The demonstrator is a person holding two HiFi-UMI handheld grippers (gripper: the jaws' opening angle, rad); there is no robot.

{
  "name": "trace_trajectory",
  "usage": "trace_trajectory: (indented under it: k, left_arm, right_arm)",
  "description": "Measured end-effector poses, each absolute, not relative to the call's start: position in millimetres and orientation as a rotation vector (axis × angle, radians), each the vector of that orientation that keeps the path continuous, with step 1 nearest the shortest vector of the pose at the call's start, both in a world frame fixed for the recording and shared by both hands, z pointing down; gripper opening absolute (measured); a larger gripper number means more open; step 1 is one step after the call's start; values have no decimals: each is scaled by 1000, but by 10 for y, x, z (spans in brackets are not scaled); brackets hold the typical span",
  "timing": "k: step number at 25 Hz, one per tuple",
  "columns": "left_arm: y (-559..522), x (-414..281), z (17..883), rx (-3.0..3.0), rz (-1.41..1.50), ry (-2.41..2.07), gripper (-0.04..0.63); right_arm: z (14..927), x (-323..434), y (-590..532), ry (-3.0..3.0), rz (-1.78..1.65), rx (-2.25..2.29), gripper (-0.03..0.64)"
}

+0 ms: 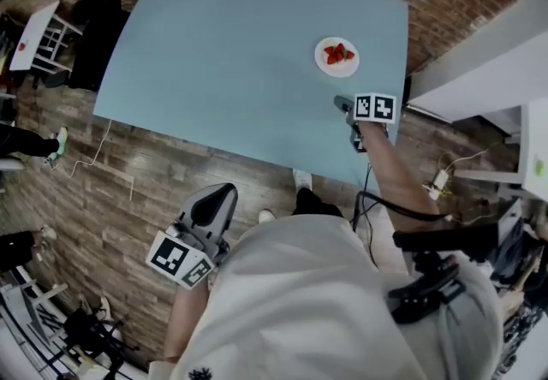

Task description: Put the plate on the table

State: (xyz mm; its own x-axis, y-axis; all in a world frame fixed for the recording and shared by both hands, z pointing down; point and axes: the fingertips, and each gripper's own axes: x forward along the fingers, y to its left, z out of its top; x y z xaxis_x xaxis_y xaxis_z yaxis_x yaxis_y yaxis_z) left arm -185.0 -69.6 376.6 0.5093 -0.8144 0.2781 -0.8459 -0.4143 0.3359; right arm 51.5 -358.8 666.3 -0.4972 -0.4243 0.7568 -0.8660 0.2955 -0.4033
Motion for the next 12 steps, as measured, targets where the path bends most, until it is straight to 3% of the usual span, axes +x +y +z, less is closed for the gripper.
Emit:
trace_trajectory:
  k: [3,7,12]
  left_arm:
    - [-518,-1899,3763,2344,79,-1347,14]
    - [-244,-1923,3742,2389,70,-1313,14]
    - [107,-2163,3802,2363,56,-1359,14]
  right_arm:
    - [6479,418,-3207,-2108,1047,1092,314]
    - [6237,375,-2632,-2145,868,1038,155]
    - [5885,207,-1846,-2185,596,967,31]
